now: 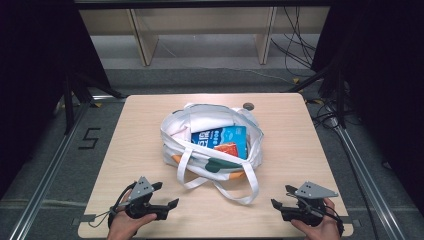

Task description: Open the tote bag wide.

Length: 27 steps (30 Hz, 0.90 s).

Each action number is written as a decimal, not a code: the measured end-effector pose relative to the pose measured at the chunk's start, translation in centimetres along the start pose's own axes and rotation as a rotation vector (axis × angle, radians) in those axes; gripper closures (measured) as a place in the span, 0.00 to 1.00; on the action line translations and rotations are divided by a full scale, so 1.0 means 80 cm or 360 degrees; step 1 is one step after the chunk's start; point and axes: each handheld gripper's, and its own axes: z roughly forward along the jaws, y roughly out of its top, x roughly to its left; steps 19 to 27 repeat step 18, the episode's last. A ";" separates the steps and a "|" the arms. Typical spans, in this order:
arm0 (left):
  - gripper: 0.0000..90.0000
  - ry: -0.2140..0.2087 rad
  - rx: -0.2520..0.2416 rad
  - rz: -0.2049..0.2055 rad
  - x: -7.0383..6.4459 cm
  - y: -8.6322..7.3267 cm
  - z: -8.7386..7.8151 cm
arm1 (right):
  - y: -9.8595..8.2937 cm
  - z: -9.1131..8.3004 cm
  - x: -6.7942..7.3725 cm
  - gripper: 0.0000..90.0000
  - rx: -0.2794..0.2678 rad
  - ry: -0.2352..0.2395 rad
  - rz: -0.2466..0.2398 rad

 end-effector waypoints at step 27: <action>0.18 0.0010 0.0014 0.0011 0.004 -0.001 0.003 | -0.015 -0.002 0.004 0.33 0.0047 0.0019 -0.0013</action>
